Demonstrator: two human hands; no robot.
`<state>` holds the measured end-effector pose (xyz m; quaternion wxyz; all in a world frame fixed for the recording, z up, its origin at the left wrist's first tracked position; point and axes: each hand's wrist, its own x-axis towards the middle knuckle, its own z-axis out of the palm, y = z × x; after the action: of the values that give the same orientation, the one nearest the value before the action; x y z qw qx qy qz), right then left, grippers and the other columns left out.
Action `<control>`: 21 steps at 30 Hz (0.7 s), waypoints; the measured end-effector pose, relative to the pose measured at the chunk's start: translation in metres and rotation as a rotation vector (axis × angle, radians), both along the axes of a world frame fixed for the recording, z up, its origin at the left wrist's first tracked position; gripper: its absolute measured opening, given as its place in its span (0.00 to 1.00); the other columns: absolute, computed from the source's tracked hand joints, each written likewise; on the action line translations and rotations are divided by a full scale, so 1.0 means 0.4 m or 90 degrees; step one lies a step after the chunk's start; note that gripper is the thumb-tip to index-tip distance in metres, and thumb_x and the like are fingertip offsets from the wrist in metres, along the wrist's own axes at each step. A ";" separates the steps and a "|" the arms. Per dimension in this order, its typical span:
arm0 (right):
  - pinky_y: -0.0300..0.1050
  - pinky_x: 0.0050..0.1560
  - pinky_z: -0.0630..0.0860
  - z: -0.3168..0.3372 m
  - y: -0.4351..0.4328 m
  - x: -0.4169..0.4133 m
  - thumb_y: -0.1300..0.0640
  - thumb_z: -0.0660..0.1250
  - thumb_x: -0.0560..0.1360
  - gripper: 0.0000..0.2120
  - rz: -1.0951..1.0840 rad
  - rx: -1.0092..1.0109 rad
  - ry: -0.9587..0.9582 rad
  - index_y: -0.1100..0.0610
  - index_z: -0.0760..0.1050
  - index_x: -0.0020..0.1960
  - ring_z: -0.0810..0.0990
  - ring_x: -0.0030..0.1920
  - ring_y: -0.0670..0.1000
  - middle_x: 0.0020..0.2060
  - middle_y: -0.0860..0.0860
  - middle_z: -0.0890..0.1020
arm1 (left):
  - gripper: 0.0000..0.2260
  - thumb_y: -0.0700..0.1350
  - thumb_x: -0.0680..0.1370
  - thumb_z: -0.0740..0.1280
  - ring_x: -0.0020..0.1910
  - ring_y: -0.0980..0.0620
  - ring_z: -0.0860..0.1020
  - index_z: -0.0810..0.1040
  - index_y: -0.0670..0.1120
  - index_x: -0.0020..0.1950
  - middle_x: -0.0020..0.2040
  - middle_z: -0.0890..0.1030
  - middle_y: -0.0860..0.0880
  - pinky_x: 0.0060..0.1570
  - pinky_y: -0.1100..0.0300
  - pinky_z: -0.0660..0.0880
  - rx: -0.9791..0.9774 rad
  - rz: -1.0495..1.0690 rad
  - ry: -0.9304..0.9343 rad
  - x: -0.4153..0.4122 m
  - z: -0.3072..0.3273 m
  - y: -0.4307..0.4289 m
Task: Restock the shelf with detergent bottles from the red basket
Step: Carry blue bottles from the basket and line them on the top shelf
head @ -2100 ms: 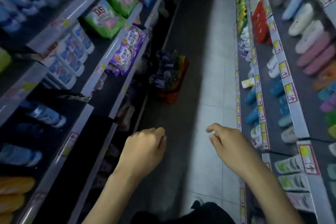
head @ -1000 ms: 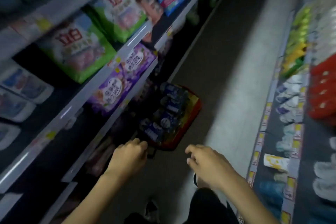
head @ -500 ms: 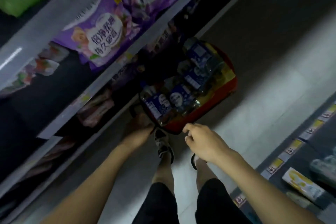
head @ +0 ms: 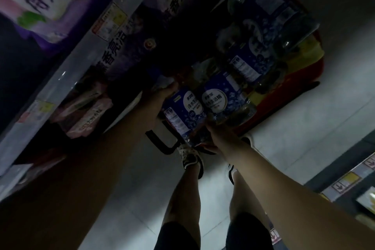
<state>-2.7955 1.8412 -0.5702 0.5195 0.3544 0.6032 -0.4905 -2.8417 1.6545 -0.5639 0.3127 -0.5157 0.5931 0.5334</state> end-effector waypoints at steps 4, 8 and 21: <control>0.47 0.50 0.81 -0.022 -0.001 0.000 0.48 0.59 0.84 0.19 -0.130 -0.090 -0.061 0.52 0.67 0.72 0.79 0.63 0.55 0.66 0.54 0.78 | 0.48 0.70 0.58 0.77 0.56 0.48 0.79 0.66 0.55 0.75 0.65 0.77 0.49 0.43 0.54 0.80 -0.016 0.054 0.029 0.025 -0.040 -0.009; 0.49 0.50 0.80 0.021 0.001 0.023 0.52 0.56 0.85 0.13 -0.138 -0.056 -0.017 0.54 0.69 0.67 0.80 0.59 0.57 0.61 0.56 0.79 | 0.55 0.72 0.50 0.78 0.59 0.47 0.80 0.67 0.57 0.74 0.65 0.78 0.51 0.44 0.52 0.82 -0.027 0.068 0.081 0.072 0.005 -0.005; 0.53 0.50 0.84 0.526 0.188 -0.006 0.63 0.67 0.78 0.24 -0.178 -0.213 0.006 0.56 0.67 0.72 0.82 0.59 0.60 0.64 0.60 0.80 | 0.27 0.52 0.56 0.80 0.56 0.49 0.82 0.78 0.61 0.53 0.56 0.84 0.53 0.56 0.45 0.80 -0.064 0.066 0.419 0.100 0.634 0.124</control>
<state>-2.7978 1.9165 -0.3600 0.4951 0.3408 0.4607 -0.6530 -2.8018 1.7039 -0.3105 0.0512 -0.3602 0.6610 0.6563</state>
